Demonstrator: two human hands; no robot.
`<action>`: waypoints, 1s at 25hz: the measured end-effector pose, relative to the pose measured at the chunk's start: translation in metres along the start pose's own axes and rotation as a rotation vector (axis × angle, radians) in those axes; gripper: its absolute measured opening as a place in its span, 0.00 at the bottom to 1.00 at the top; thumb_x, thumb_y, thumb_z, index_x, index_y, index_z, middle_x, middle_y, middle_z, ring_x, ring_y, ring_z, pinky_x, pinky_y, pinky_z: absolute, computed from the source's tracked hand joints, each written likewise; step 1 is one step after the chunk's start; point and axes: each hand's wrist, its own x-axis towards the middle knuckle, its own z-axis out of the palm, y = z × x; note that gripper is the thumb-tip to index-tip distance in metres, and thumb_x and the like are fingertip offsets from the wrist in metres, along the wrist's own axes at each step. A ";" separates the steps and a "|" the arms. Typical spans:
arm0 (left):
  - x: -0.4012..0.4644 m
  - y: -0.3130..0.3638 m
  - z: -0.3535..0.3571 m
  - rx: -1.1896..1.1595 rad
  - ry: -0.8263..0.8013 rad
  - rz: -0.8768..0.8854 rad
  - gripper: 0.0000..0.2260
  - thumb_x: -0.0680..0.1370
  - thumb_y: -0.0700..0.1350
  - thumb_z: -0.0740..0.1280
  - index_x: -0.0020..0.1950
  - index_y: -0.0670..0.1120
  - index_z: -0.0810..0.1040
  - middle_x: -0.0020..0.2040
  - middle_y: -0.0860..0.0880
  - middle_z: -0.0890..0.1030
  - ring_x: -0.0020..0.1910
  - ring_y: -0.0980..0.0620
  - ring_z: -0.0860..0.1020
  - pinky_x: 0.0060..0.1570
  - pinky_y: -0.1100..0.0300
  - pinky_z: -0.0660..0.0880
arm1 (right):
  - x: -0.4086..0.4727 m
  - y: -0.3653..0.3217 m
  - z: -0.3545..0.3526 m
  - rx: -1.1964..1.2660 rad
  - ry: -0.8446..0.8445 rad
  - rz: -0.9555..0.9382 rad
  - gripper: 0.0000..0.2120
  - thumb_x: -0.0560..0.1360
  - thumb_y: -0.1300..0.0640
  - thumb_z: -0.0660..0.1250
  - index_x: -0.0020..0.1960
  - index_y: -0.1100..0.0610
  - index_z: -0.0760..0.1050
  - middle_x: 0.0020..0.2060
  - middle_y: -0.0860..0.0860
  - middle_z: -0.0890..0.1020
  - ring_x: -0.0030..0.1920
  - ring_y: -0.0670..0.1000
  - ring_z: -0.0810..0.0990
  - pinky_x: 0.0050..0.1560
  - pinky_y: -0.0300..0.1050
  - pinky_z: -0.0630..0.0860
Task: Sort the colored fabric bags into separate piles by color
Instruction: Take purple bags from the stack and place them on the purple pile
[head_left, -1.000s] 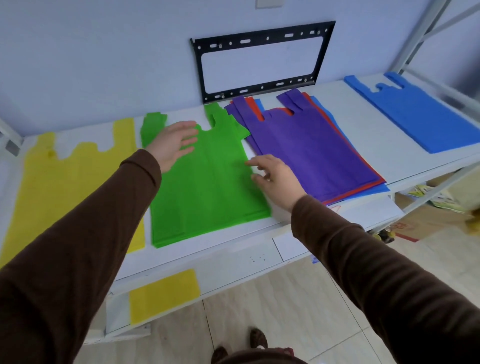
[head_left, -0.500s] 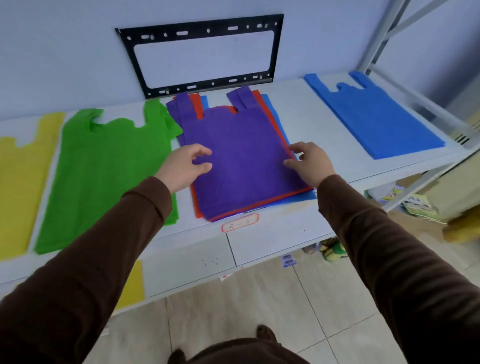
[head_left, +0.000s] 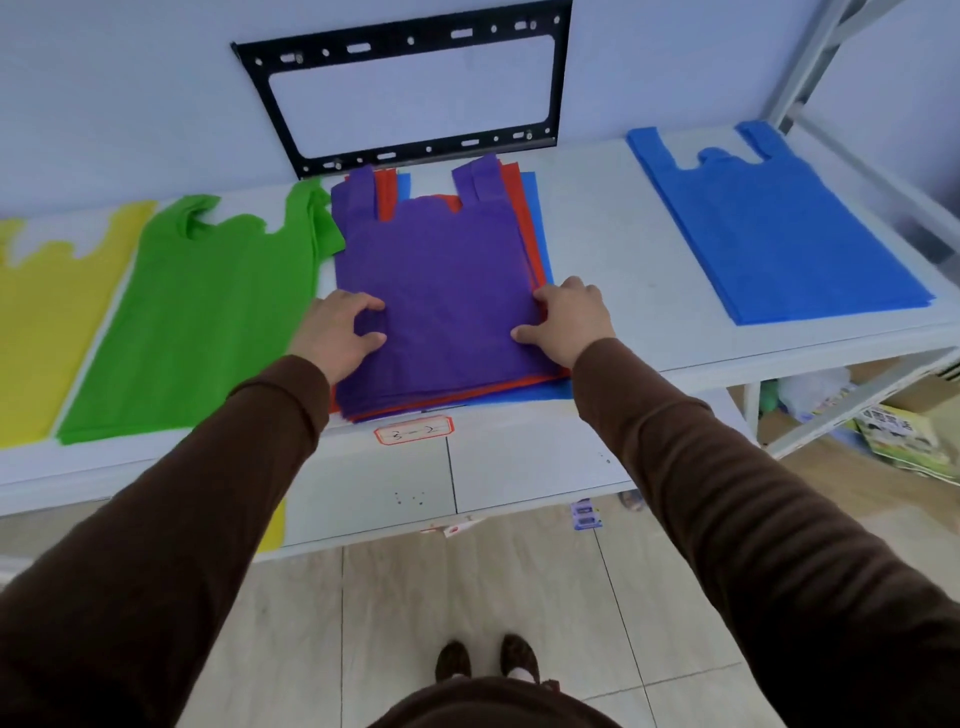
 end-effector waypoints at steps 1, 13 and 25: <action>0.000 0.001 0.000 0.001 0.000 -0.003 0.18 0.74 0.46 0.72 0.63 0.48 0.77 0.60 0.40 0.77 0.58 0.38 0.75 0.64 0.48 0.69 | 0.000 0.000 0.000 0.002 -0.002 0.002 0.30 0.72 0.41 0.70 0.69 0.55 0.71 0.61 0.59 0.73 0.62 0.61 0.71 0.63 0.52 0.69; -0.005 -0.002 -0.006 -0.177 0.045 -0.080 0.18 0.75 0.47 0.71 0.65 0.46 0.76 0.63 0.41 0.75 0.60 0.41 0.74 0.65 0.50 0.69 | -0.007 -0.032 -0.011 1.103 -0.198 0.160 0.14 0.78 0.65 0.63 0.63 0.59 0.71 0.58 0.55 0.79 0.49 0.53 0.81 0.43 0.46 0.83; -0.021 0.038 -0.017 -1.571 -0.245 -0.560 0.24 0.82 0.60 0.53 0.70 0.45 0.69 0.58 0.47 0.83 0.55 0.45 0.81 0.47 0.50 0.80 | -0.040 0.027 -0.045 1.329 -0.515 0.220 0.16 0.78 0.66 0.63 0.65 0.60 0.74 0.56 0.56 0.83 0.49 0.53 0.85 0.44 0.45 0.83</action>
